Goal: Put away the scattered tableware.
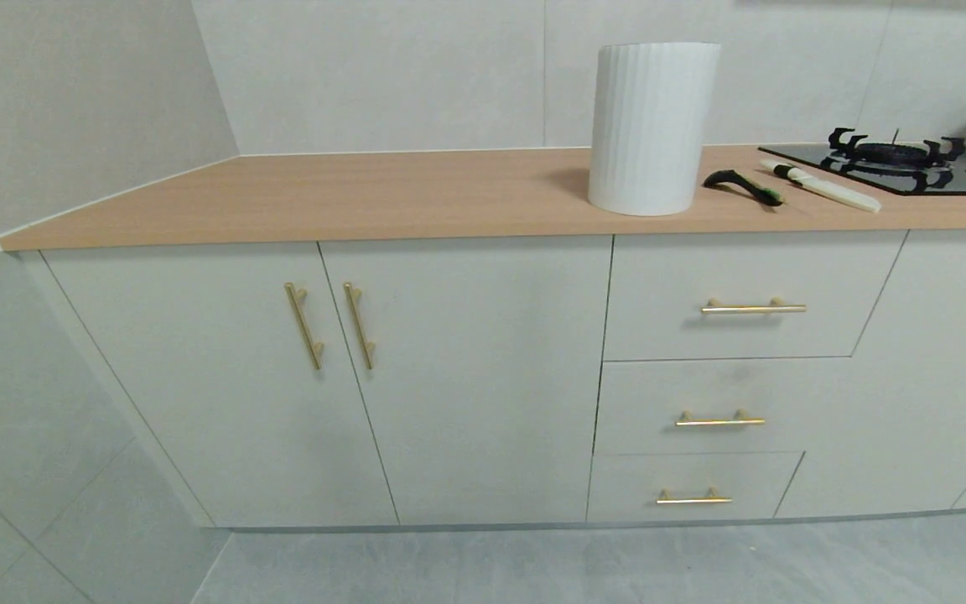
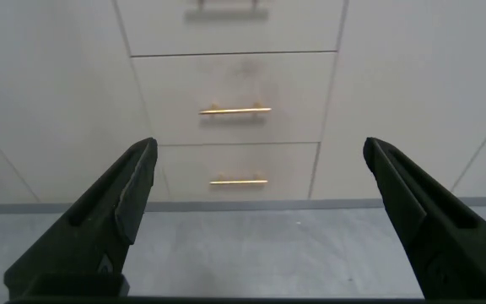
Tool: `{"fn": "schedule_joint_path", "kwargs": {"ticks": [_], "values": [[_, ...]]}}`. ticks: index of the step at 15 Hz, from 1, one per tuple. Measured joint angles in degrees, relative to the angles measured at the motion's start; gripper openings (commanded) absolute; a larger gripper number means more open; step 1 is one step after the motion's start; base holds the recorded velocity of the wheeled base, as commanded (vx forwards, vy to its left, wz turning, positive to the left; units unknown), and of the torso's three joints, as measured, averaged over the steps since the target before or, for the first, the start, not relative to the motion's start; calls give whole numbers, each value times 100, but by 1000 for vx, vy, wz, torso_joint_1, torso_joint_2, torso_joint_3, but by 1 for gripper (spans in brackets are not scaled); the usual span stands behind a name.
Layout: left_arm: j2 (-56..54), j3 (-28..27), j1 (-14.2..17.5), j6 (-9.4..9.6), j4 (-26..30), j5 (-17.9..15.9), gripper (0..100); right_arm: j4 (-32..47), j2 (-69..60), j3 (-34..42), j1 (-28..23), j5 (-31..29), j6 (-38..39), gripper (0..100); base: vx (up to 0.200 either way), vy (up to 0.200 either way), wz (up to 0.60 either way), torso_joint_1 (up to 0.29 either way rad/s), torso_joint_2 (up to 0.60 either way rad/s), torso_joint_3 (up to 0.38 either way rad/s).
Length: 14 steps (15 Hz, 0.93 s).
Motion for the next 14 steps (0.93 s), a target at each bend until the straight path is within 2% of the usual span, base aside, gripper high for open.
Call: {"fn": "schedule_joint_path", "kwargs": {"ticks": [2,8,14], "values": [[0,0,-2,-2,0,-5,100,-2,0,0,0,0,0,100,0,-200,0,10,0,5],[0,0,-5,-9,1,2,100,-4,0,0,-4,0,-2,100,0,0,0,0,0,0],[0,0,2,-9,0,0,100,-4,0,0,2,0,-2,100,200,0,0,2,2,1]]}}
